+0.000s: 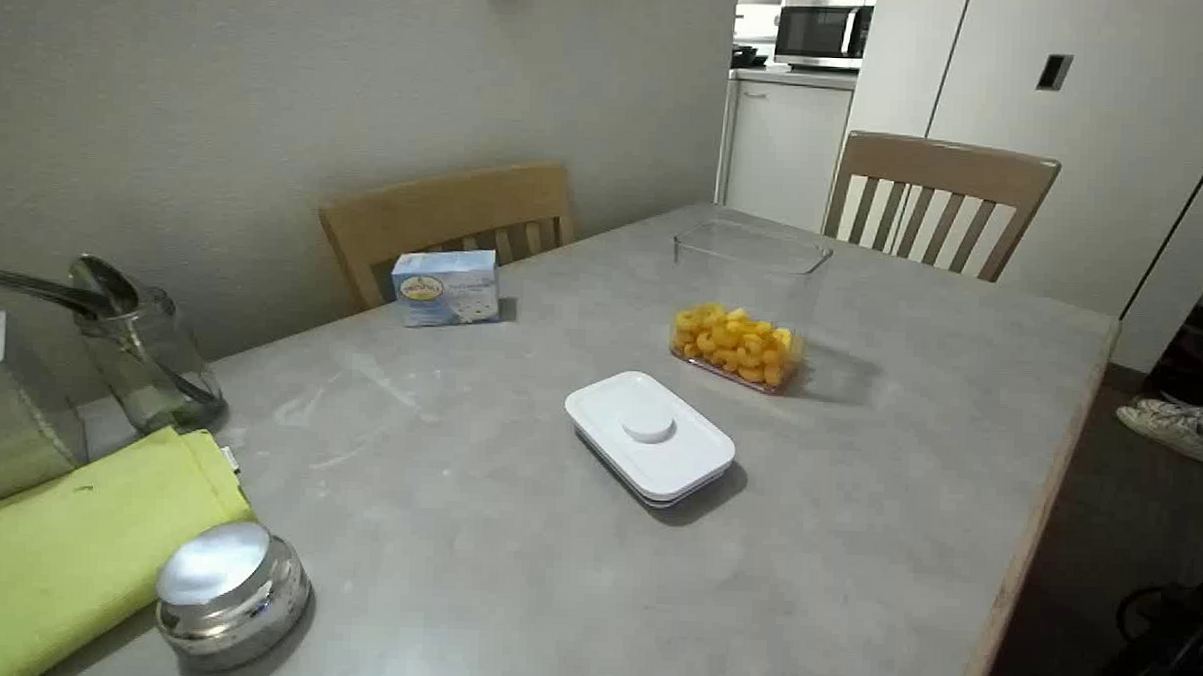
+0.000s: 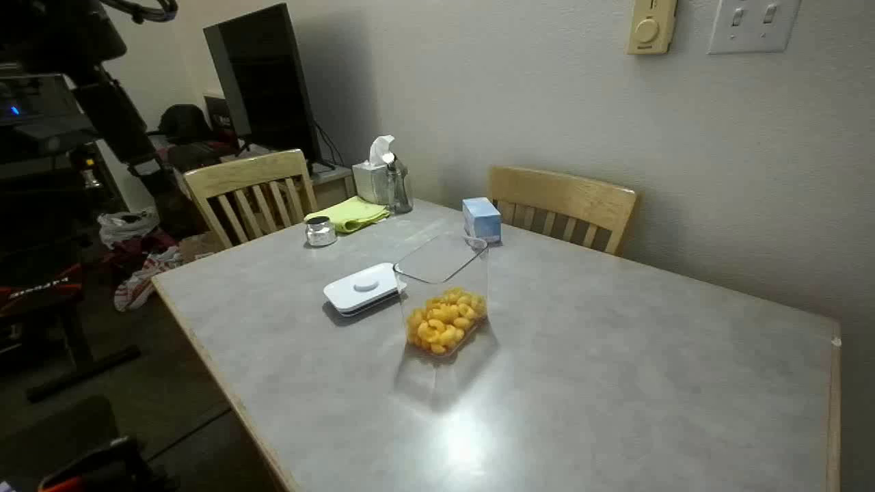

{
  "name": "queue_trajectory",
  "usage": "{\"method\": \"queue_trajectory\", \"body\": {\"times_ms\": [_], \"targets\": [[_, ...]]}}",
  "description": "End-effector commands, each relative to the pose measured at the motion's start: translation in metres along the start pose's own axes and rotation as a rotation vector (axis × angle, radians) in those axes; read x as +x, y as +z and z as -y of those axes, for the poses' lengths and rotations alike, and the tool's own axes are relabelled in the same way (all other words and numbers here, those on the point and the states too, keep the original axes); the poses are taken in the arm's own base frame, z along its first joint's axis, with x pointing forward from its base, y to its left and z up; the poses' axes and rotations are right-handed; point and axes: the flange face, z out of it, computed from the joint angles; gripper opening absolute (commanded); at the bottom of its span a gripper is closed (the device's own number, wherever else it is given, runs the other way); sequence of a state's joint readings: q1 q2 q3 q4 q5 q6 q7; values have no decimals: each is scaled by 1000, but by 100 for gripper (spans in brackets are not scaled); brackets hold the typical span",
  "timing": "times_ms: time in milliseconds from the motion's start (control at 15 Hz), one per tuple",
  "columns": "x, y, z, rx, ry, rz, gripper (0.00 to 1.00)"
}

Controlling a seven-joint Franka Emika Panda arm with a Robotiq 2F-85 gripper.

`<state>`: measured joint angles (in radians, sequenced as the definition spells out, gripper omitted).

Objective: Put the white lid on top of the food container on the right side of the table

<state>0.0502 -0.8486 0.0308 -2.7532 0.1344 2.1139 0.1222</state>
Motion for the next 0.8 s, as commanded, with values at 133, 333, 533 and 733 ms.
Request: {"method": "queue_trajectory", "body": {"times_ms": [133, 333, 533, 733], "targets": [[1, 1, 0, 7, 0, 0, 100], [5, 7, 0, 9, -2, -27, 100], [14, 13, 0, 12, 2, -66, 100], [26, 25, 0, 19, 7, -102, 100]]}}
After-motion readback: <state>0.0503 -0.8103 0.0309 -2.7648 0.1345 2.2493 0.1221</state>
